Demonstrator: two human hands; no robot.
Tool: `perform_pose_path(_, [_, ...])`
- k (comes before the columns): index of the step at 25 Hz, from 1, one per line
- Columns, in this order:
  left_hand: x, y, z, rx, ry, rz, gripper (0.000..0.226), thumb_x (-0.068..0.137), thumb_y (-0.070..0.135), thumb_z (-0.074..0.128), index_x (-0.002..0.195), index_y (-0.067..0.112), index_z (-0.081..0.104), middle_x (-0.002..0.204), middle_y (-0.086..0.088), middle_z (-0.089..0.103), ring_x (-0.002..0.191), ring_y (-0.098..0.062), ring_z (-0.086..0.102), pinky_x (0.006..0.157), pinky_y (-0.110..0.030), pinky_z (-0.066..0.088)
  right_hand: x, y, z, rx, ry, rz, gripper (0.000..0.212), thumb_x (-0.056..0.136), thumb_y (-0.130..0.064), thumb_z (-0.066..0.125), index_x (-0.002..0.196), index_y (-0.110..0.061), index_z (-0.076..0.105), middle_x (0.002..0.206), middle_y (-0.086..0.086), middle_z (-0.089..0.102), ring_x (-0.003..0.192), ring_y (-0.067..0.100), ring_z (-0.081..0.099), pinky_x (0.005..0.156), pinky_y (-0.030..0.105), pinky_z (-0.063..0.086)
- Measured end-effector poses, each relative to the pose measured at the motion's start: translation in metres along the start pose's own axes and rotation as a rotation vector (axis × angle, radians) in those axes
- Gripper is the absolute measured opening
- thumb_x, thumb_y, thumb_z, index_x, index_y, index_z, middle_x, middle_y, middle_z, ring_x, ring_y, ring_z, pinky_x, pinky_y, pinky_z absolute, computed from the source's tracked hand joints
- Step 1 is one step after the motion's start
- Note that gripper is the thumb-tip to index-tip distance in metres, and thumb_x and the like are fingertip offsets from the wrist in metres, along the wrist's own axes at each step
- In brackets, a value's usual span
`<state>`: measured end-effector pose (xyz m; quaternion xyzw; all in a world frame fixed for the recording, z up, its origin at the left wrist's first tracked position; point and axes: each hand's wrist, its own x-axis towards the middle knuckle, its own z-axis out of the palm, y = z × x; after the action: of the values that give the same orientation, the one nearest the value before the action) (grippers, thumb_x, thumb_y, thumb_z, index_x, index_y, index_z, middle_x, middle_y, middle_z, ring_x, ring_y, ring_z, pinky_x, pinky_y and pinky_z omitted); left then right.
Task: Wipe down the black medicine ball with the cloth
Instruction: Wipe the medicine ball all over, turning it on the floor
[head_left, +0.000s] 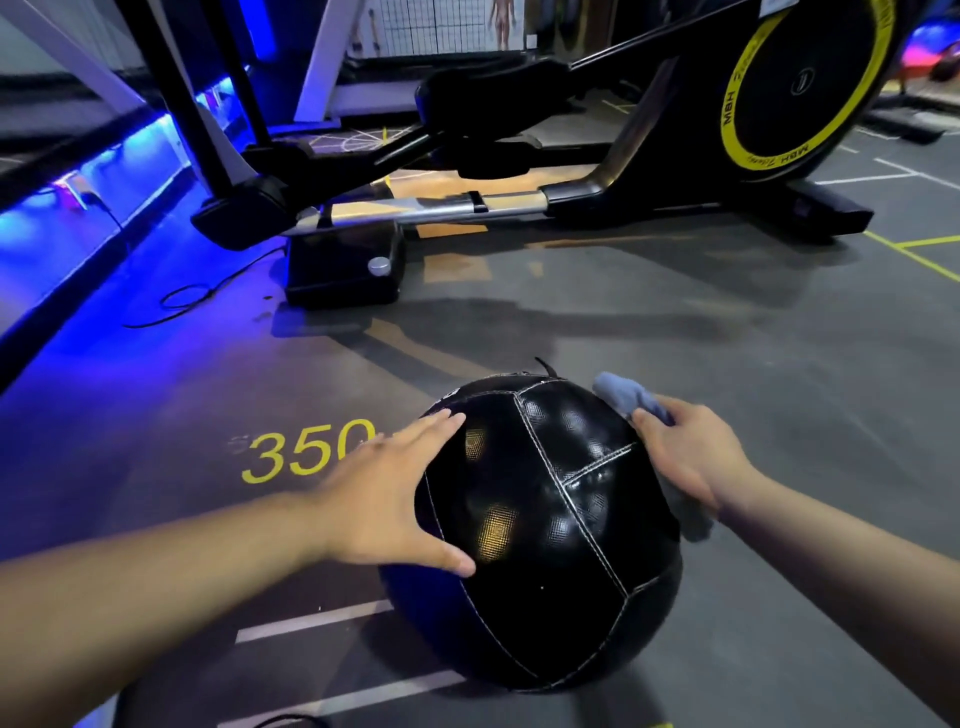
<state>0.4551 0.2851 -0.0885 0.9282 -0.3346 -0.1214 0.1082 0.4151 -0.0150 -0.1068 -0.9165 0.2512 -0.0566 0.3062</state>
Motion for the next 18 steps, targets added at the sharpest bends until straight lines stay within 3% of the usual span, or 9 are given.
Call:
perform_pose_path(4, [0.001,0.003,0.01,-0.049,0.048,0.05,0.147,0.045,0.078,0.079,0.155,0.03,-0.005,0.162,0.02,-0.009,0.146,0.005,0.0,0.118,-0.022,0.014,0.015,-0.03,0.006,0.046,-0.011,-0.233,0.022,0.092,-0.032,0.054,0.109,-0.026,0.068,0.097,0.001,0.071,0.095,0.024,0.062,0.08,0.029,0.044])
perform_pose_path(7, [0.005,0.008,0.011,-0.036,0.045,0.062,0.15,0.044,0.077,0.08,0.156,0.024,-0.005,0.163,0.016,-0.006,0.148,0.0,0.005,0.117,-0.022,0.016,0.026,-0.051,0.014,-0.108,-0.093,-0.422,0.023,0.091,-0.035,0.053,0.11,-0.029,0.065,0.102,0.002,0.069,0.097,0.028,0.063,0.084,0.034,0.047])
perform_pose_path(11, [0.014,-0.001,0.002,0.079,0.026,0.02,0.15,0.041,0.083,0.075,0.156,0.02,0.001,0.164,0.011,0.006,0.147,-0.01,0.022,0.112,-0.025,0.027,-0.017,-0.042,0.03,-0.132,0.088,-0.678,0.042,0.088,-0.04,0.05,0.127,-0.027,0.059,0.115,0.006,0.063,0.107,0.029,0.06,0.092,0.038,0.048])
perform_pose_path(15, [0.018,-0.02,-0.001,0.105,-0.017,-0.002,0.144,0.045,0.082,0.074,0.156,0.021,0.006,0.163,0.01,0.013,0.145,-0.014,0.03,0.11,-0.027,0.031,-0.082,-0.006,0.047,-0.202,0.134,-1.052,0.042,0.09,-0.027,0.05,0.131,-0.02,0.059,0.131,0.02,0.056,0.126,0.039,0.048,0.107,0.05,0.036])
perform_pose_path(18, [0.02,-0.023,-0.002,0.117,-0.03,-0.003,0.142,0.046,0.082,0.074,0.156,0.022,0.007,0.163,0.01,0.014,0.145,-0.014,0.029,0.111,-0.027,0.03,-0.113,0.024,0.056,-0.5,0.1,-1.419,0.037,0.101,-0.024,0.039,0.134,-0.029,0.052,0.143,0.01,0.046,0.143,0.034,0.025,0.118,0.052,0.012])
